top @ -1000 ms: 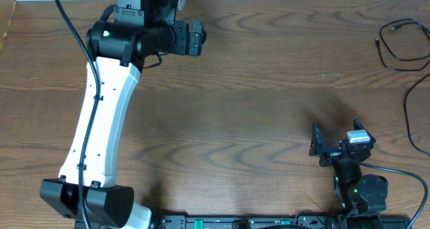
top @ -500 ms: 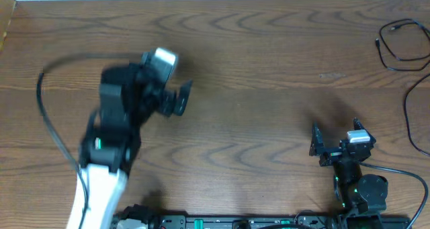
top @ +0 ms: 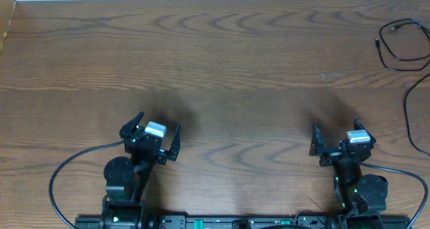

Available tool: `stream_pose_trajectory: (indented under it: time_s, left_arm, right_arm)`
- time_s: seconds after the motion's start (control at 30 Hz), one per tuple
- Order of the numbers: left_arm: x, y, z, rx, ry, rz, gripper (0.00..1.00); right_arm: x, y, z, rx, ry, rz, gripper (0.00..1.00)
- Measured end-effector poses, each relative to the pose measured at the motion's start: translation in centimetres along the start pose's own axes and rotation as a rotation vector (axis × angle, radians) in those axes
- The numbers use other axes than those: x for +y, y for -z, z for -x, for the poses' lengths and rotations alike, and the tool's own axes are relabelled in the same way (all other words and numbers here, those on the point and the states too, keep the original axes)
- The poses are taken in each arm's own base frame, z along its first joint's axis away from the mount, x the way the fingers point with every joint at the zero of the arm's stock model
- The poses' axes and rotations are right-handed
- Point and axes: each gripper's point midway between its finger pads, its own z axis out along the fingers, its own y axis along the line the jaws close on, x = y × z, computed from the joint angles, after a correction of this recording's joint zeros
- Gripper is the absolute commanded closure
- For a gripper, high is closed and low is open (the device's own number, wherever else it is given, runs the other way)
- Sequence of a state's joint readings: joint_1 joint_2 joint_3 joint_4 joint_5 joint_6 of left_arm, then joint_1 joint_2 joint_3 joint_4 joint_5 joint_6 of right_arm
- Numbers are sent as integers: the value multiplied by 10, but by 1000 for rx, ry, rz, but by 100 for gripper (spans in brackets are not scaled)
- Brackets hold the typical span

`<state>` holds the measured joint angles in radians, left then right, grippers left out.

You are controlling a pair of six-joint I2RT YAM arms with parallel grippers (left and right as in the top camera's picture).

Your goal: Untangle cables

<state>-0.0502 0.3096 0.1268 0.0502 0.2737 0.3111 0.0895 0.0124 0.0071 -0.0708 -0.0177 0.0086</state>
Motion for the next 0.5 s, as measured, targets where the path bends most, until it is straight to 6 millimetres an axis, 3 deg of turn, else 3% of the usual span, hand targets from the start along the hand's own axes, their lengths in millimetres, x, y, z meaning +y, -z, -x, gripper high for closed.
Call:
stream_pose_trajectory:
  time_s: [0.23,0.5]
  left_arm:
    - [7,4,-31,0,17,60,1]
    - [32,15,-25,-32,163,208,1]
  right_arm:
    - [0,0,0,0,0,0,1]
    - [0,0,0,0,0,0,1]
